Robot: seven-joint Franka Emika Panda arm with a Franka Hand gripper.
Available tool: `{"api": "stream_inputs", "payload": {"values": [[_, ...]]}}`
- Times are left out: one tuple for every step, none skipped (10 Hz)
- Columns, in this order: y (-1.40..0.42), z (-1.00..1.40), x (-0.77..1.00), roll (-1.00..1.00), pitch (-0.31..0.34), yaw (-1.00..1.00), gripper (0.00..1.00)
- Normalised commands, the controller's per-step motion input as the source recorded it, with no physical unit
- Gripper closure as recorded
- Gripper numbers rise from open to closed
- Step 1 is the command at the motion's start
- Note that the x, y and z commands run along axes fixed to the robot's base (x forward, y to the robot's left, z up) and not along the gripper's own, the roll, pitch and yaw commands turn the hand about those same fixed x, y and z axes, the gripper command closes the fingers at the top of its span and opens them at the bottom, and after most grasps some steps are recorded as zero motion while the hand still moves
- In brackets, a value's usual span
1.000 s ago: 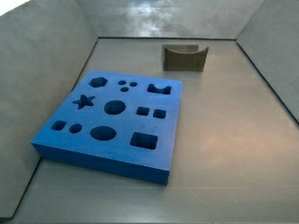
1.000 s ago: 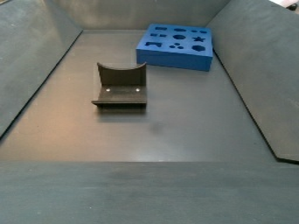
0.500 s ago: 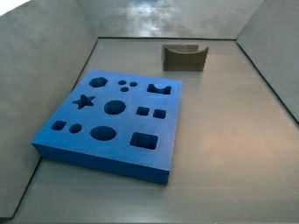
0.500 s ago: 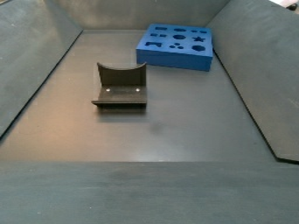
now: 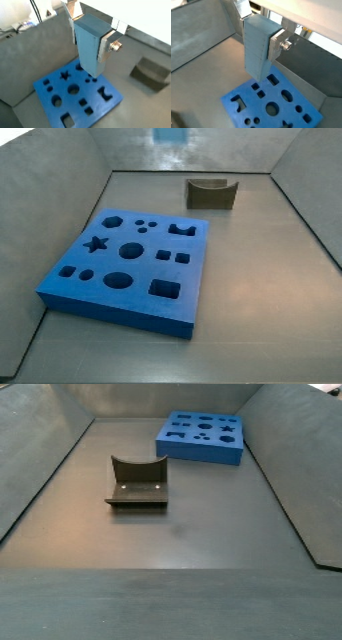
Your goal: Insert the rectangle object.
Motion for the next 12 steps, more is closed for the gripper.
{"api": "stream_inputs", "payload": {"values": [[-0.33,-1.0,0.22,0.07,-0.069,-0.56,1.0],[-0.4,-1.0,0.0,0.07,-0.12,-0.63,1.0],[-0.43,-0.96,-0.13,0.05,-0.163,-0.75,1.0],[-0.84,-1.0,-0.21,0.08,-0.183,-0.43,1.0],[-1.0,-1.0,-0.16,0.08,-0.111,-0.16,1.0],[-1.0,-1.0,0.0,0.07,-0.06,-0.07,1.0],[-0.76,-1.0,0.0,0.04,-0.007,0.06,1.0],[-0.56,-0.99,0.0,-0.02,0.0,0.15,1.0],[-0.48,-0.89,0.1,-0.06,0.013,0.11,1.0],[-0.09,-0.58,0.01,-0.25,0.044,0.0,1.0],[0.19,-0.43,0.01,-0.37,0.044,0.0,1.0],[0.3,-0.27,0.06,-0.44,0.074,-0.02,1.0]]}}
